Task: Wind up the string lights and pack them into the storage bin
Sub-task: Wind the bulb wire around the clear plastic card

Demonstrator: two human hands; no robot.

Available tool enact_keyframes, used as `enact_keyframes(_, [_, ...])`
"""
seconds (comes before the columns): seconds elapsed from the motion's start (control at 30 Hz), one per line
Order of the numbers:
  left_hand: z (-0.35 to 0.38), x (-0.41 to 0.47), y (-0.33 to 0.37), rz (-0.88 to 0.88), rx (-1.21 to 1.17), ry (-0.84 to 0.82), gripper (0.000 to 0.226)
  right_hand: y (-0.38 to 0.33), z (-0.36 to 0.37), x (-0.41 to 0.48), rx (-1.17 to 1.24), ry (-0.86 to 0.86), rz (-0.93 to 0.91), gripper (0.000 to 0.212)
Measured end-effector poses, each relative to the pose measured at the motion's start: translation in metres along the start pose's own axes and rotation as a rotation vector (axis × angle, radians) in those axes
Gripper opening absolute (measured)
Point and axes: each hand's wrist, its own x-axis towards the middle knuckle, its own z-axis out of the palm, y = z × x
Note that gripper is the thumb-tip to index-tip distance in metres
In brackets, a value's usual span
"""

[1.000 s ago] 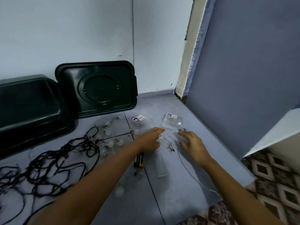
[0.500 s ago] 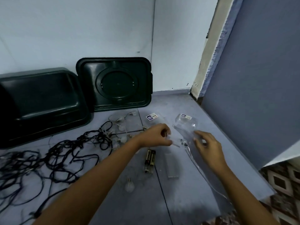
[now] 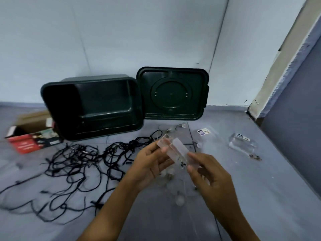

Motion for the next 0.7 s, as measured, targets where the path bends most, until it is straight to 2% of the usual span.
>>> enact_keyframes(0.07, [-0.010,-0.008,0.007,0.006,-0.013,0.025,0.068,-0.002,0.016,-0.001,0.003,-0.019,-0.020,0.037])
enact_keyframes(0.2, [-0.025,-0.019,0.020,0.022,-0.006,0.054,0.036,-0.010,0.041,-0.001,0.053,-0.061,-0.041,0.039])
enact_keyframes(0.37, [-0.037,-0.024,0.033,0.050,0.054,0.025,0.059,-0.016,0.058,-0.001,0.048,-0.052,-0.039,0.040])
enact_keyframes(0.53, [-0.040,-0.026,0.035,0.038,0.111,0.006,0.047,-0.024,0.066,0.007,-0.004,0.009,-0.095,0.034])
enact_keyframes(0.7, [-0.037,-0.023,0.040,0.058,0.165,-0.046,0.065,-0.028,0.072,0.015,0.031,0.071,-0.128,0.036])
